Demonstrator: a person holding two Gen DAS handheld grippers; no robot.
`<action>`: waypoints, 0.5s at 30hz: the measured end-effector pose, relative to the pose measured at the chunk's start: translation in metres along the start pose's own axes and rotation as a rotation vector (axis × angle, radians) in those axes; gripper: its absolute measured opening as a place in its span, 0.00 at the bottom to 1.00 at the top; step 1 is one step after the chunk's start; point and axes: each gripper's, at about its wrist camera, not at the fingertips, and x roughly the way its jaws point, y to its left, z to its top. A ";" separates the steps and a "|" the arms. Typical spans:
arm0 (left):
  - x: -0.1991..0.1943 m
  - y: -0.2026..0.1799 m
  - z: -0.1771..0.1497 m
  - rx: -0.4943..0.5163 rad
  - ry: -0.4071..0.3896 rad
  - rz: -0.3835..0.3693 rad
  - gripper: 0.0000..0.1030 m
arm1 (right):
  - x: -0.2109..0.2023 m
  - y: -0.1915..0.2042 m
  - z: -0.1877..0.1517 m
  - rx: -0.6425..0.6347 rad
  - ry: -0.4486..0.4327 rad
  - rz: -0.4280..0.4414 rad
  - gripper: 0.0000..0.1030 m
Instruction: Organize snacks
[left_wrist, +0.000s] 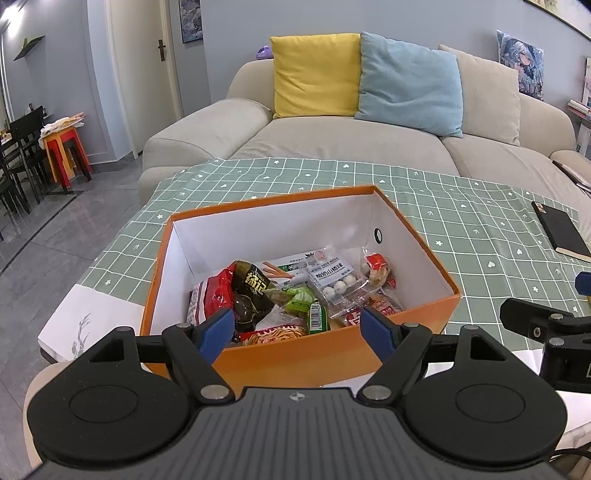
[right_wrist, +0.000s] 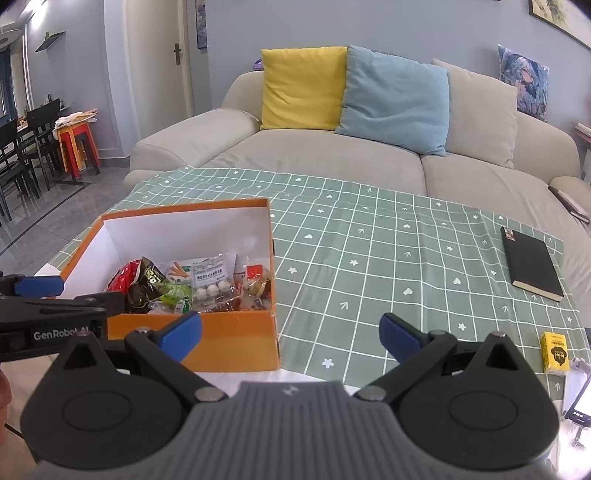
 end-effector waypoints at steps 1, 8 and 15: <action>0.000 0.000 0.000 0.000 0.000 0.001 0.88 | 0.000 0.000 0.000 0.000 0.001 -0.001 0.96; 0.000 0.000 0.000 0.001 0.002 0.003 0.88 | 0.000 0.000 0.000 0.000 0.000 -0.001 0.96; 0.000 0.001 0.001 0.003 0.004 0.002 0.88 | 0.000 0.000 0.000 0.000 0.001 -0.001 0.96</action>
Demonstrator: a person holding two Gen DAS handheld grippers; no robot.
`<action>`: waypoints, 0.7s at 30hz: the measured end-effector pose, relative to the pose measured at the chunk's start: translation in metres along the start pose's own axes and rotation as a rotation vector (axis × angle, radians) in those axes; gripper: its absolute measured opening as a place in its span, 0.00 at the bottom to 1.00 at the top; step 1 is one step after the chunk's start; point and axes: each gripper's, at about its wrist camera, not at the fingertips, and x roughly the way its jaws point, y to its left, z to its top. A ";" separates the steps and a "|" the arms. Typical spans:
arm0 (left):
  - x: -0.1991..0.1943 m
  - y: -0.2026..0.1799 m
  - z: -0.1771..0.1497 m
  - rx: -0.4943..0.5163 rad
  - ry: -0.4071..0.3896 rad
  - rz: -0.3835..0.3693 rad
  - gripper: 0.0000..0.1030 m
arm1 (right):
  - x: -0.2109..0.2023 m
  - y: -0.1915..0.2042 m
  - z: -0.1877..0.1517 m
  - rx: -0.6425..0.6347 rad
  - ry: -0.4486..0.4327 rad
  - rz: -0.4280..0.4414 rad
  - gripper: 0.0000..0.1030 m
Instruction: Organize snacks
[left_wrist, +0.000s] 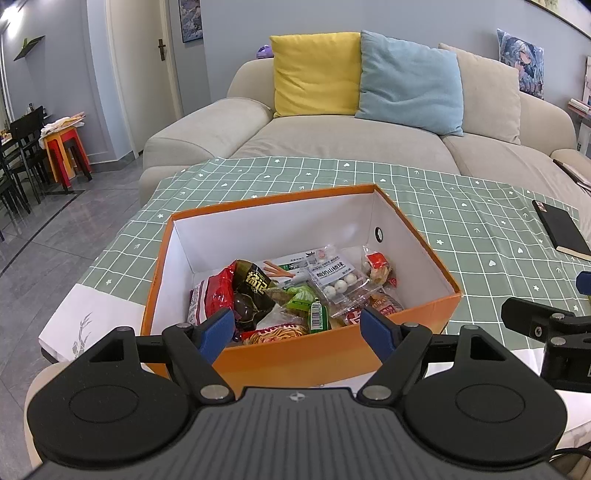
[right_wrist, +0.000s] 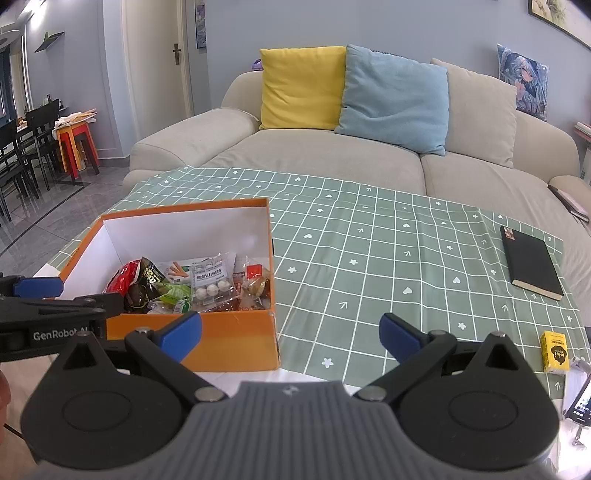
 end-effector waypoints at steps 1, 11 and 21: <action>0.000 0.000 0.000 0.000 0.000 0.000 0.88 | 0.000 0.000 0.000 0.000 0.000 0.000 0.96; 0.000 -0.001 0.000 0.005 0.002 0.004 0.88 | 0.002 -0.001 -0.001 0.003 0.009 0.003 0.96; 0.001 0.000 0.000 0.016 -0.006 0.007 0.88 | 0.003 -0.001 -0.003 0.005 0.014 0.005 0.96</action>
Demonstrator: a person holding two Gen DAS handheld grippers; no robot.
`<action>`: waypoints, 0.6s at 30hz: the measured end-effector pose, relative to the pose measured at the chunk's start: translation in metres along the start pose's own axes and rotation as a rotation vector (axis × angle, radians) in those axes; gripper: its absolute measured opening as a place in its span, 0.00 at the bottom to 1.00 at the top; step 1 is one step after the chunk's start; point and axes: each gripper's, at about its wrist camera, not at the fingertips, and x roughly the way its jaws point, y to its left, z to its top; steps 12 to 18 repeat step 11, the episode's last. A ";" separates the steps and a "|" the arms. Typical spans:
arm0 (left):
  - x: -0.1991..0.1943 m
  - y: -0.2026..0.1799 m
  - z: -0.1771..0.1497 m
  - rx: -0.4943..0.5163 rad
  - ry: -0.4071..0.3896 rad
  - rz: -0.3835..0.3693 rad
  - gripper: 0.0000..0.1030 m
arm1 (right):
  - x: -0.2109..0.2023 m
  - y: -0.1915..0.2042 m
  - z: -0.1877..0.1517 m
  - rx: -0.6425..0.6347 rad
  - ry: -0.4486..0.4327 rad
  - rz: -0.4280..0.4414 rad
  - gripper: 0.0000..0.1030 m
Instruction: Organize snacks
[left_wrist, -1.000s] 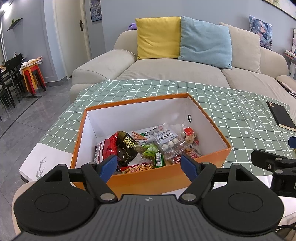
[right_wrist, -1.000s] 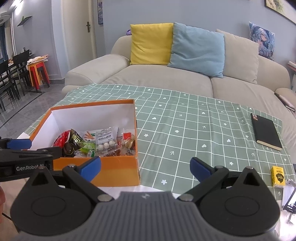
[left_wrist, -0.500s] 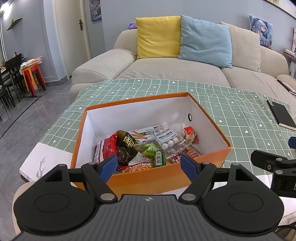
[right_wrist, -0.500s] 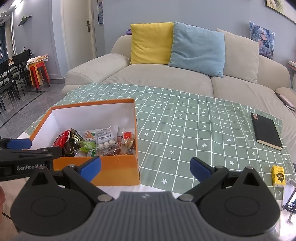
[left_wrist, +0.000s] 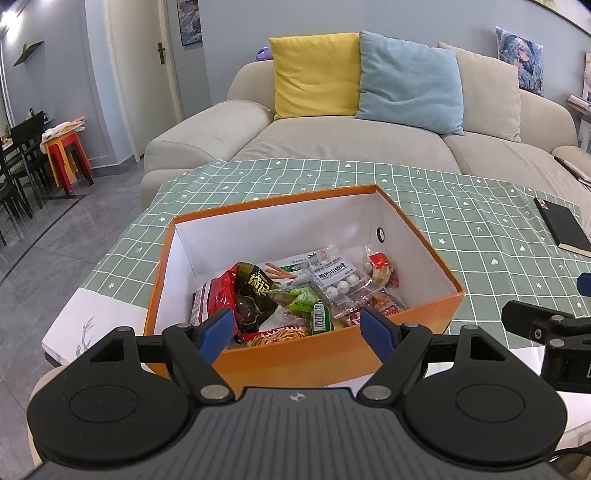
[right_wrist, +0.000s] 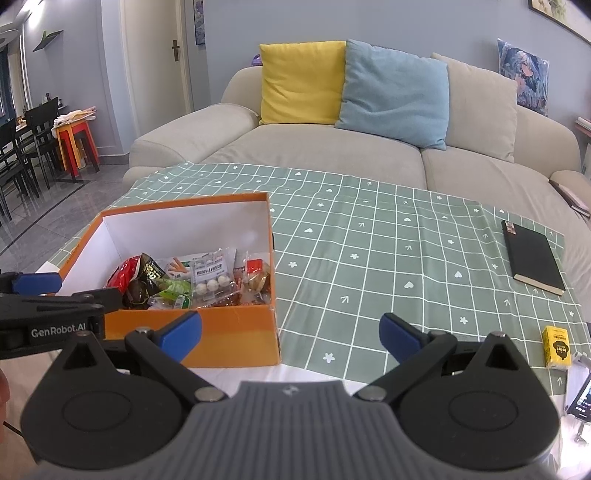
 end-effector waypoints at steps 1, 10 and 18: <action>0.000 0.000 0.000 0.002 0.002 -0.001 0.88 | 0.000 0.000 0.000 0.000 0.000 0.000 0.96; 0.000 0.002 0.000 -0.008 0.002 -0.017 0.88 | 0.000 0.000 0.000 0.000 0.001 0.000 0.96; 0.001 0.003 0.000 -0.008 0.003 -0.016 0.88 | 0.000 0.000 0.000 0.000 0.001 0.001 0.96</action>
